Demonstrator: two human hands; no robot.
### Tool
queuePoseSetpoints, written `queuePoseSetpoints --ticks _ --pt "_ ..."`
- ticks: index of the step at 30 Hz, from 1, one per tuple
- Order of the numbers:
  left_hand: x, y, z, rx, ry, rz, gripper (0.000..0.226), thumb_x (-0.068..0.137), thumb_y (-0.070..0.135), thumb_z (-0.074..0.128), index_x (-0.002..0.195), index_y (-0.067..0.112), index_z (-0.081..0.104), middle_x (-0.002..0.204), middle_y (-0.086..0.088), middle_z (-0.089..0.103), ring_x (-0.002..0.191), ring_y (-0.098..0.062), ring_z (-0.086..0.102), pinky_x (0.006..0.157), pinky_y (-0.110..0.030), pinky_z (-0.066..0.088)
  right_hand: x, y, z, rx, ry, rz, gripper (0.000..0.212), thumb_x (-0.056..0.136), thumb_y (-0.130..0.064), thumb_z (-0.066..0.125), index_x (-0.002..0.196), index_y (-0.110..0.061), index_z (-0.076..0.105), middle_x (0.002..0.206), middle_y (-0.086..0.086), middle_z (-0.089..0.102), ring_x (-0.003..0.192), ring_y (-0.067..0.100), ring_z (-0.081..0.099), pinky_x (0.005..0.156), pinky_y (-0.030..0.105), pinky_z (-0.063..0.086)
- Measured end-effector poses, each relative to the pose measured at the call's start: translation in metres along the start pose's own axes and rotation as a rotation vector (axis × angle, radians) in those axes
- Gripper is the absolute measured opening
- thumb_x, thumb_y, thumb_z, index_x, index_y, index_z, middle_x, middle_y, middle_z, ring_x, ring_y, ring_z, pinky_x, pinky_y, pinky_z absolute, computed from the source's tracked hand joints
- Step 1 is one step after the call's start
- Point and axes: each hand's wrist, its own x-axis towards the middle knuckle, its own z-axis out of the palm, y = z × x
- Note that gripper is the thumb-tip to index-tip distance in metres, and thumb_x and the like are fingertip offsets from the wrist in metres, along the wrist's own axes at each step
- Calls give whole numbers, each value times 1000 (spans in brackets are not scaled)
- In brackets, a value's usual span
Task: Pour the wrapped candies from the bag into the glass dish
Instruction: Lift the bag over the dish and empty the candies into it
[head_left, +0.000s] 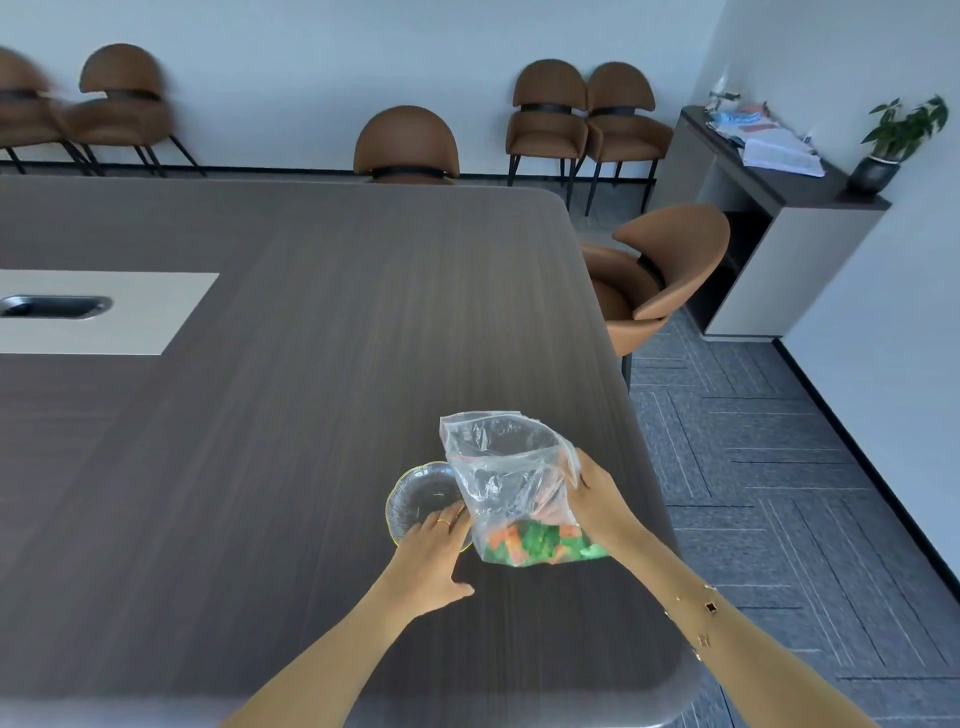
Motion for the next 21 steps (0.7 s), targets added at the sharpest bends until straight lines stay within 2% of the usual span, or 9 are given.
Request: queuePoseSetpoints --ticks 3,5,8,10,12,14,17,20,21 --pt "-10 -2 6 -99 13 -34 106 69 48 75 151 21 12 154 1 27 138 -21 33 108 -37 39 -3 -19 1 90 -6 21 30 101 -21 36 107 -10 64 85 1 73 83 9 69 73 27 57" --pt "-16 -5 8 -195 93 -59 107 66 51 76 150 25 14 148 6 35 135 -17 38 105 -33 44 -4 -30 3 226 -62 85 38 102 -22 33 92 -5 65 66 6 72 68 14 73 62 27 59" --pt "-23 -6 5 -402 229 -69 99 66 54 76 146 31 23 135 16 48 125 -3 47 102 -22 44 -5 -44 11 361 -129 179 49 102 -17 31 74 4 66 75 25 72 72 31 73 69 34 62" --pt "-31 2 -7 -586 263 -107 80 68 52 78 135 37 38 119 24 56 110 9 52 92 -13 46 -3 -47 18 477 -124 245 44 100 -11 32 74 4 64 74 23 72 74 32 72 76 40 61" --pt "-39 11 -19 -699 265 -160 45 71 44 78 109 43 53 94 23 65 91 12 60 77 -10 49 3 -48 26 548 -81 344 34 99 -10 36 87 6 62 81 21 73 73 31 73 69 37 63" --pt "-43 18 -26 -789 270 -190 26 76 33 76 86 45 55 75 22 66 77 15 61 63 -6 47 10 -51 37 536 -61 411 30 97 -15 42 106 6 61 95 21 73 81 32 73 77 39 61" --pt "-47 20 -32 -946 292 -202 27 75 20 77 82 40 59 78 33 67 79 16 62 62 -3 47 15 -56 47 259 -78 333 36 91 -31 52 108 0 61 87 11 69 74 22 66 74 31 54" --pt "-52 18 -35 -1001 302 -236 23 71 26 78 81 40 63 81 28 70 77 8 66 63 -9 51 13 -53 51 262 -98 252 37 87 -37 55 92 -2 69 92 22 72 79 25 69 85 35 54" --pt "-53 16 -35 -1013 303 -250 22 70 26 78 78 41 63 78 26 70 73 7 67 61 -10 51 11 -51 52 205 -96 229 38 85 -38 57 84 -1 68 92 25 71 77 23 66 80 34 52"
